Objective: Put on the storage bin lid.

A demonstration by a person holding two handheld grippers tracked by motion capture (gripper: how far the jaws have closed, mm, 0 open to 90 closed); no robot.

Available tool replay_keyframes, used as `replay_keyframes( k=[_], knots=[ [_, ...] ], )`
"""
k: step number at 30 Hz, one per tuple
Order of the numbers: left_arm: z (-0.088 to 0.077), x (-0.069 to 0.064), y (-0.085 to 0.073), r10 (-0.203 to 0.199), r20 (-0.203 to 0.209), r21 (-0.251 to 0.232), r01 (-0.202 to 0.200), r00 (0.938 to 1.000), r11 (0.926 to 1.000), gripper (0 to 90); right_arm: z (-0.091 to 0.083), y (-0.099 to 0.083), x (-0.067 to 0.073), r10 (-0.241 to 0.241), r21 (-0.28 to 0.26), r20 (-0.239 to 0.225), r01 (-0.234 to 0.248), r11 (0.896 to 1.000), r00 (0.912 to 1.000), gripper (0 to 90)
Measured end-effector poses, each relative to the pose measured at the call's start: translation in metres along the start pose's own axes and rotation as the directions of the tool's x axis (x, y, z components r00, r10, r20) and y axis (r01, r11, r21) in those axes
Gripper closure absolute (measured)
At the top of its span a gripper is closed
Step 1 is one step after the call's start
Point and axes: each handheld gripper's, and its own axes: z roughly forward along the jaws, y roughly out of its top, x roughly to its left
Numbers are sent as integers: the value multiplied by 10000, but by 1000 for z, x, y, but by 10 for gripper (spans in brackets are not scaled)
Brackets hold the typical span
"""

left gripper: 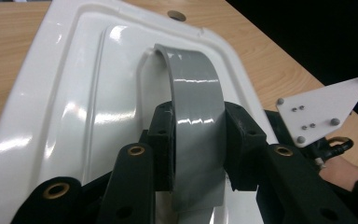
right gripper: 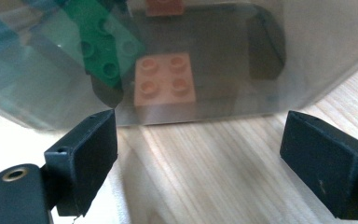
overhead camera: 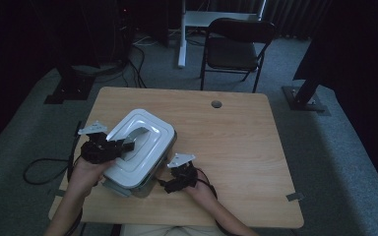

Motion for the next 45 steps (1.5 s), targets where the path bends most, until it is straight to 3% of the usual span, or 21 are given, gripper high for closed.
replay_keyframes(
  k=[4, 14, 17, 19, 26, 30, 34, 45],
  knots=[
    [3, -3, -1, 13, 107, 76, -14, 9999, 10000, 683, -4, 0, 0, -28, -95, 101, 29, 10000, 9999, 110],
    [10, -1, -10, -456, 489, 80, 453, 9978, 9989, 679, -18, -1, -3, -273, -315, 361, 284, 9991, 9990, 110],
    [11, -5, -12, -318, 528, 132, 311, 9981, 9994, 679, -23, -5, -7, -148, -393, 450, 166, 9991, 9989, 110],
    [12, -7, -13, -237, 324, 74, 235, 9992, 9997, 679, -27, -7, -10, -21, -444, 545, 45, 9990, 9985, 110],
    [11, -3, -17, -459, 273, -24, 460, 9986, 9989, 676, -37, -14, -21, 285, -494, 710, -251, 9985, 9971, 110],
    [15, -4, -19, -295, 9, 74, 295, 9996, 9995, 663, -40, -17, -25, 404, -494, 755, -367, 9981, 9963, 110],
    [15, -4, -19, -238, 39, 106, 237, 9997, 9997, 659, -41, -18, -26, 416, -482, 712, -382, 9981, 9966, 110],
    [3, 3, -18, 41, -275, -162, -46, 9996, 9999, 448, -51, -19, -32, 513, -598, 848, -463, 9971, 9951, 110]
  ],
)
